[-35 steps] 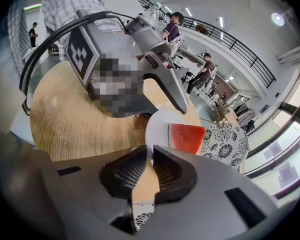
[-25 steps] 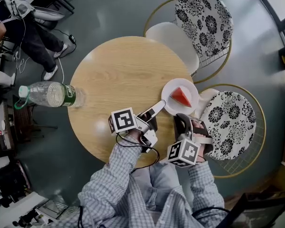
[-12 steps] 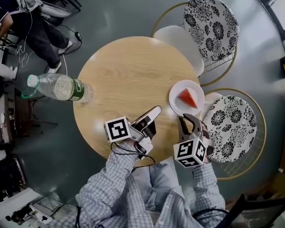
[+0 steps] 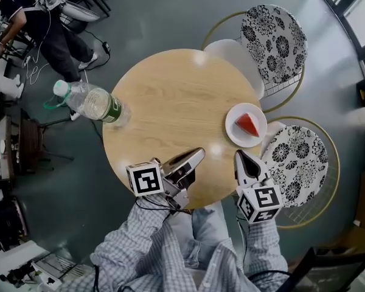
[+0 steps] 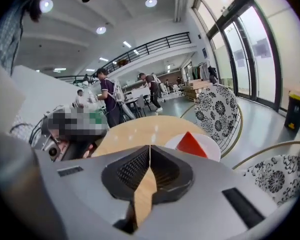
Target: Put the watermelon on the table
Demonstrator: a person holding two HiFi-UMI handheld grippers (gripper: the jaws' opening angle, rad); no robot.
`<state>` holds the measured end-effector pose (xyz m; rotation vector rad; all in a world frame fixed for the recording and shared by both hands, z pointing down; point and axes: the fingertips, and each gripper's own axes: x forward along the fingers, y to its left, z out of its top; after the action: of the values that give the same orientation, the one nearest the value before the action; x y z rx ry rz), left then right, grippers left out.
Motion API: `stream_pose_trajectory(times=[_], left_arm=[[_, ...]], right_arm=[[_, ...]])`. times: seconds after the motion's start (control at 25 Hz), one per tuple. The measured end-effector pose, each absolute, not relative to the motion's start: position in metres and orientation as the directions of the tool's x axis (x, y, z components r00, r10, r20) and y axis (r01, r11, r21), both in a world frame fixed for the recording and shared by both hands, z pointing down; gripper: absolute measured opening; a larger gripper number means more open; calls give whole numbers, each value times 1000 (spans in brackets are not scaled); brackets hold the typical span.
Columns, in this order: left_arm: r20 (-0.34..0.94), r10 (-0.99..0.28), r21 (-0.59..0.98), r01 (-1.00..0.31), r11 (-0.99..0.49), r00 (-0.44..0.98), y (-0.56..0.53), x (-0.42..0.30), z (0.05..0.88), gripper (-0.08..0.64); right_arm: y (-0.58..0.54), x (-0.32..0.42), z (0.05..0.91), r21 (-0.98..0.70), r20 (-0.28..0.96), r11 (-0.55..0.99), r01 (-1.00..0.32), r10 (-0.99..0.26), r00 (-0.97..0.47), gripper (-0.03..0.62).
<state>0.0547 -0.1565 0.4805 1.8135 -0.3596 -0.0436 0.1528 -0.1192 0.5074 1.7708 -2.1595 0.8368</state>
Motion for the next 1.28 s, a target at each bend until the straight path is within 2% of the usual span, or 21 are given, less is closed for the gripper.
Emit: stream_pose_trajectory(times=[0.24, 0.52, 0.92, 1.28], left_arm=[[179, -219, 907, -247, -341, 959, -131, 28, 462, 7], [146, -252, 900, -235, -368, 957, -111, -7, 432, 6], [119, -271, 834, -245, -495, 955, -94, -47, 384, 6], [72, -292, 770, -239, -592, 954, -95, -63, 347, 6]], right_arm=[[-102, 125, 484, -351, 459, 107, -930, -846, -271, 12], [-77, 104, 462, -373, 434, 108, -922, -857, -276, 12], [-65, 73, 412, -359, 364, 141, -923, -889, -278, 9], [-63, 40, 377, -373, 291, 221, -901, -894, -340, 9]])
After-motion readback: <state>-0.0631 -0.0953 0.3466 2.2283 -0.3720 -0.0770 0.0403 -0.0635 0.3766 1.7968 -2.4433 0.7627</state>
